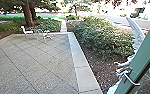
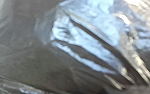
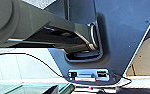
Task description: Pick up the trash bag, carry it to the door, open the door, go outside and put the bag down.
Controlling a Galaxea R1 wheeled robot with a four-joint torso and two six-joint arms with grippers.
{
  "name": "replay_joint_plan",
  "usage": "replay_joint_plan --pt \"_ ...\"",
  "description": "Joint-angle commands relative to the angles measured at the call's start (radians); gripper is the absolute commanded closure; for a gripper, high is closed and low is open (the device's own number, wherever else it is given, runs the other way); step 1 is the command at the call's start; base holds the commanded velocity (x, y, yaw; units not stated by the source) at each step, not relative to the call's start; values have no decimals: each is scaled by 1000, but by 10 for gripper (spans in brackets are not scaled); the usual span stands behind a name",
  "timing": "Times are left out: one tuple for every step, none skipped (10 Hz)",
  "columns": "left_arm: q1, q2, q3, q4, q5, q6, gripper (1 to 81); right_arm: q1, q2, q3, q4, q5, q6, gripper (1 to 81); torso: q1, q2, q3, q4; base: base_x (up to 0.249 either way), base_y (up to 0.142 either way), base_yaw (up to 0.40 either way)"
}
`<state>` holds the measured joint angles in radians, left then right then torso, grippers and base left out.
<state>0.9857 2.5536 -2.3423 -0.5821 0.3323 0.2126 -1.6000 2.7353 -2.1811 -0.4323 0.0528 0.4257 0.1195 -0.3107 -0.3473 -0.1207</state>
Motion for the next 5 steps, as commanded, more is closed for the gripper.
replay_joint_plan --pt "-164 -42 -94 -90 114 7 811 13 -9 15 -16 -51 -4 10 0 0 -3 10 0 0 0" --pt "-164 -38 -95 -90 114 7 811 11 -7 14 -17 -50 -4 10 0 0 5 75 0 0 0" --pt "-169 -33 -95 -90 114 5 811 13 -7 12 -17 -51 -4 10 0 0 9 54 0 0 0" --pt "-180 -27 -101 -91 114 5 811 13 -6 12 -16 -51 -5 10 0 0 12 49 0 0 0" --pt "-200 -25 -118 -91 114 5 811 11 -4 12 -17 -51 -5 10 0 0 13 59 0 0 0"
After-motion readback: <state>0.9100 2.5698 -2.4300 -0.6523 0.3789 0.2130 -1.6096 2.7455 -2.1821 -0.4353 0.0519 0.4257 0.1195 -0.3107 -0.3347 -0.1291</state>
